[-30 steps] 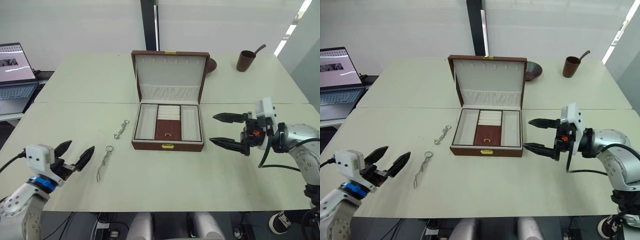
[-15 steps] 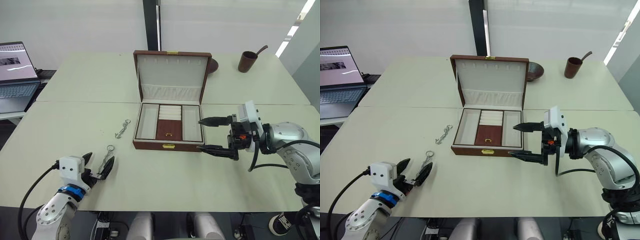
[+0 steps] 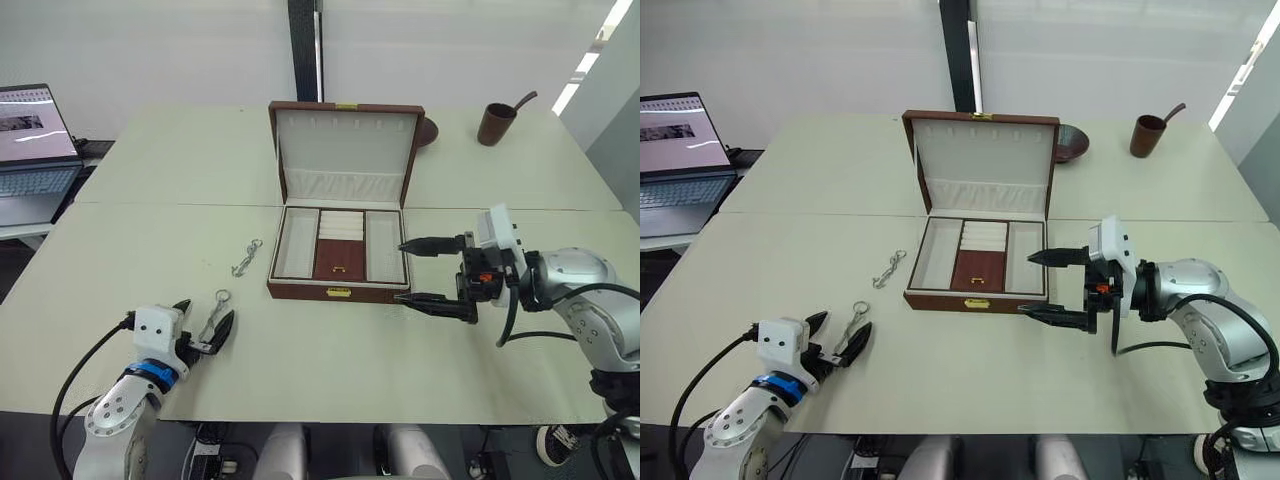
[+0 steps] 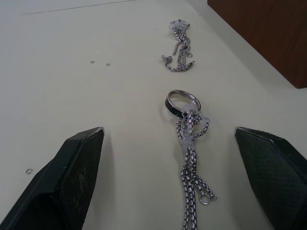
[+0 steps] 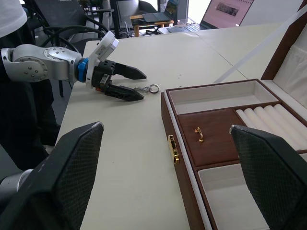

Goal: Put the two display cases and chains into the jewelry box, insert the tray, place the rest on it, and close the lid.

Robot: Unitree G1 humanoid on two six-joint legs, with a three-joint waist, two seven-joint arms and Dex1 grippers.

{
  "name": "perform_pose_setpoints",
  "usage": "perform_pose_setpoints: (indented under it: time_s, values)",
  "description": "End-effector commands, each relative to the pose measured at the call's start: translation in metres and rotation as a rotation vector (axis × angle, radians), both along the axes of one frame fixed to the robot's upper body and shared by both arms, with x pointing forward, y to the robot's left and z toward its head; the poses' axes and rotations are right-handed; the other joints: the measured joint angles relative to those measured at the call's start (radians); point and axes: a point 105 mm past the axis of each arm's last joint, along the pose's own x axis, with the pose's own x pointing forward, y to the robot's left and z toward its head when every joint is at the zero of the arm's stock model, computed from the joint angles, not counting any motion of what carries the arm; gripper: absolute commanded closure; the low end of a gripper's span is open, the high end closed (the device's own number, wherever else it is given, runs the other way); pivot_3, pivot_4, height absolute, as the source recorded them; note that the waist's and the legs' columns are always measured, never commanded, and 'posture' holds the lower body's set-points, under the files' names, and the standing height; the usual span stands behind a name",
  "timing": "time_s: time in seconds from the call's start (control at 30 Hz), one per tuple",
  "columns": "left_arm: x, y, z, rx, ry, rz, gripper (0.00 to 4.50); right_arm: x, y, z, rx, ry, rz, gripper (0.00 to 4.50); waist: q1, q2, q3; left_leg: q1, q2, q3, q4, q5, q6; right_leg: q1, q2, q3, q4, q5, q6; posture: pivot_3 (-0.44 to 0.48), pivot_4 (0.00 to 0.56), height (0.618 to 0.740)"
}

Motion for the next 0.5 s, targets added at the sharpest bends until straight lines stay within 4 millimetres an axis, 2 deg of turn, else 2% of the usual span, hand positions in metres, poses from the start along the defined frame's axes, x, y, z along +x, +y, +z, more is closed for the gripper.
perform_pose_setpoints:
  time_s: [0.03, 0.1, 0.2, 0.5]
  values:
    - [-0.002, 0.002, -0.014, 0.019, 0.071, 0.001, 0.00, -0.003, 0.001, 0.007, 0.002, -0.047, 0.014, 0.02, 0.000, 0.000, 0.000, 0.000, 0.000, 0.000, 0.000, 0.000, 0.000, 0.000, 0.000, 0.000, 0.000, 0.000, 0.000, 0.000, 0.150, 0.740]
    - [-0.002, 0.001, -0.017, 0.012, 0.087, -0.005, 0.00, -0.003, 0.000, 0.006, 0.001, -0.046, 0.013, 0.02, 0.000, 0.000, 0.000, 0.000, 0.000, 0.000, 0.000, 0.000, 0.000, 0.000, 0.000, 0.000, 0.000, 0.000, 0.000, 0.000, 0.150, 0.740]
    - [-0.004, -0.001, -0.022, -0.006, 0.125, -0.012, 0.57, -0.003, 0.000, 0.006, -0.002, -0.046, 0.013, 0.00, 0.000, 0.002, -0.002, 0.001, 0.000, 0.000, 0.000, 0.000, 0.000, 0.001, 0.000, 0.000, 0.000, 0.000, 0.000, 0.000, 0.150, 0.740]
    - [-0.008, -0.005, -0.031, -0.094, 0.188, -0.001, 3.29, -0.002, -0.001, 0.006, -0.008, -0.051, 0.015, 0.00, -0.001, 0.004, -0.002, 0.009, 0.000, 0.000, -0.002, 0.000, 0.000, 0.007, 0.000, 0.001, -0.001, 0.000, 0.000, 0.000, 0.150, 0.740]
